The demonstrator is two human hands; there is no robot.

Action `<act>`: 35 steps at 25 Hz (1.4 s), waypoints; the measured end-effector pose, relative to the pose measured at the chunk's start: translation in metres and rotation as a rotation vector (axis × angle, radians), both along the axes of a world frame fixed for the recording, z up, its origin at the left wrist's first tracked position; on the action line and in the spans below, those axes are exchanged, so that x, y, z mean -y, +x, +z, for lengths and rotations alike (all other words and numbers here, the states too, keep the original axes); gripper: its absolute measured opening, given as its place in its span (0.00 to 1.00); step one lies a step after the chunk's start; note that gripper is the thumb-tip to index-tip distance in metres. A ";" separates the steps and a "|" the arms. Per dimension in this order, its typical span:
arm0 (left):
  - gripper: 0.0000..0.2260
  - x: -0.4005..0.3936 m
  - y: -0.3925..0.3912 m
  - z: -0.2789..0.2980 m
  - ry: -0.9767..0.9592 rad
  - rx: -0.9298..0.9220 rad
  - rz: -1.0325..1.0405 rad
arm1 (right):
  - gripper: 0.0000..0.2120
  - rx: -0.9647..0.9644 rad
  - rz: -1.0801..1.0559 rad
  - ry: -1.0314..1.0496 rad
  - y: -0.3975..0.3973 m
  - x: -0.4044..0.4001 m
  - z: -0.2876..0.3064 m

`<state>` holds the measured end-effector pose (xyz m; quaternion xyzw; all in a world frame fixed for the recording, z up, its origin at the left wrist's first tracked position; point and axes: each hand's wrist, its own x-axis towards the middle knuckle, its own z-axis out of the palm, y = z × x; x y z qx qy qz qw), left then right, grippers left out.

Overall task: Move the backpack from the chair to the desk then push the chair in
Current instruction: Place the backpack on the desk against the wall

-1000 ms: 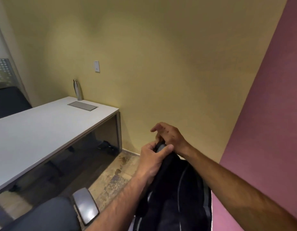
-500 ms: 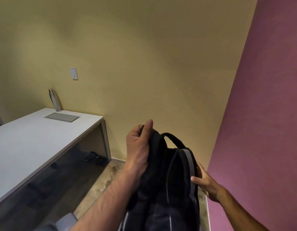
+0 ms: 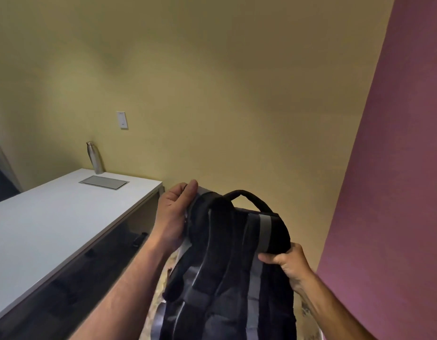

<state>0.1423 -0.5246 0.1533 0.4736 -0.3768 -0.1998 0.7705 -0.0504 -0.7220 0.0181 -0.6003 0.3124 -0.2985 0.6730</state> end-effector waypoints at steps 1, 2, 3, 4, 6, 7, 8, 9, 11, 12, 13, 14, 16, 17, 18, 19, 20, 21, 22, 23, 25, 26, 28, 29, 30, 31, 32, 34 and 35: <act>0.21 -0.012 0.015 -0.004 0.079 0.000 -0.044 | 0.26 0.025 -0.008 -0.002 0.006 -0.005 0.005; 0.24 -0.025 0.030 -0.008 0.179 -0.008 -0.106 | 0.26 0.046 -0.007 -0.014 0.011 -0.012 0.010; 0.26 -0.038 0.046 -0.013 0.302 -0.001 -0.160 | 0.25 0.061 0.000 -0.036 0.016 -0.018 0.014; 0.28 -0.051 0.058 -0.020 0.437 0.032 -0.186 | 0.25 0.072 0.010 -0.060 0.020 -0.023 0.018; 0.31 -0.064 0.070 -0.039 0.653 0.115 -0.138 | 0.23 0.093 0.020 -0.105 0.023 -0.030 0.026; 0.33 -0.064 0.070 -0.052 0.702 0.132 -0.084 | 0.23 0.108 0.017 -0.123 0.022 -0.031 0.030; 0.35 -0.060 0.068 -0.065 0.717 0.137 -0.013 | 0.24 0.129 0.013 -0.140 0.020 -0.031 0.036; 0.37 -0.054 0.063 -0.076 0.713 0.129 0.044 | 0.24 0.153 0.008 -0.157 0.017 -0.030 0.042; 0.40 -0.035 0.051 -0.093 0.675 0.052 0.029 | 0.24 0.197 -0.009 -0.187 0.011 -0.025 0.054; 0.42 -0.026 0.046 -0.099 0.621 0.013 -0.021 | 0.24 0.215 -0.018 -0.200 0.008 -0.022 0.060; 0.45 -0.017 0.042 -0.106 0.553 -0.017 -0.069 | 0.24 0.233 -0.031 -0.214 0.005 -0.018 0.065; 0.47 -0.009 0.039 -0.112 0.484 -0.039 -0.098 | 0.23 0.247 -0.043 -0.227 0.003 -0.015 0.070; 0.46 0.004 0.036 -0.120 0.404 -0.030 -0.084 | 0.22 0.263 -0.059 -0.256 0.001 -0.007 0.079; 0.45 0.009 0.035 -0.123 0.394 -0.005 -0.035 | 0.22 0.266 -0.066 -0.269 0.002 -0.003 0.081; 0.45 0.015 0.036 -0.126 0.389 0.001 0.017 | 0.22 0.266 -0.070 -0.279 0.004 0.000 0.081; 0.44 0.021 0.036 -0.127 0.373 -0.021 0.059 | 0.22 0.264 -0.071 -0.282 0.008 0.004 0.081; 0.43 0.027 0.038 -0.129 0.343 -0.058 0.092 | 0.22 0.261 -0.071 -0.280 0.012 0.009 0.078; 0.41 0.033 0.040 -0.131 0.311 -0.091 0.120 | 0.22 0.261 -0.070 -0.275 0.017 0.016 0.076; 0.39 0.040 0.042 -0.133 0.289 -0.116 0.148 | 0.22 0.262 -0.068 -0.269 0.023 0.024 0.074; 0.37 0.047 0.045 -0.134 0.274 -0.138 0.176 | 0.22 0.263 -0.058 -0.264 0.029 0.034 0.072; 0.35 0.063 0.053 -0.135 0.264 -0.162 0.218 | 0.22 0.246 -0.031 -0.273 0.045 0.056 0.070; 0.34 0.072 0.058 -0.136 0.271 -0.161 0.241 | 0.22 0.230 -0.016 -0.279 0.054 0.068 0.069; 0.31 0.091 0.072 -0.138 0.285 -0.152 0.312 | 0.22 0.187 0.023 -0.270 0.076 0.096 0.065; 0.29 0.100 0.079 -0.138 0.289 -0.152 0.354 | 0.24 0.161 0.047 -0.270 0.089 0.110 0.063; 0.28 0.107 0.086 -0.138 0.296 -0.148 0.395 | 0.26 0.137 0.066 -0.271 0.104 0.123 0.062; 0.26 0.115 0.094 -0.137 0.303 -0.140 0.434 | 0.26 0.122 0.081 -0.266 0.119 0.136 0.062; 0.25 0.122 0.102 -0.136 0.308 -0.135 0.468 | 0.25 0.114 0.094 -0.259 0.133 0.147 0.062; 0.24 0.135 0.120 -0.131 0.303 -0.137 0.540 | 0.21 0.093 0.162 -0.247 0.166 0.169 0.064; 0.23 0.140 0.129 -0.126 0.303 -0.136 0.582 | 0.19 0.082 0.203 -0.238 0.184 0.178 0.067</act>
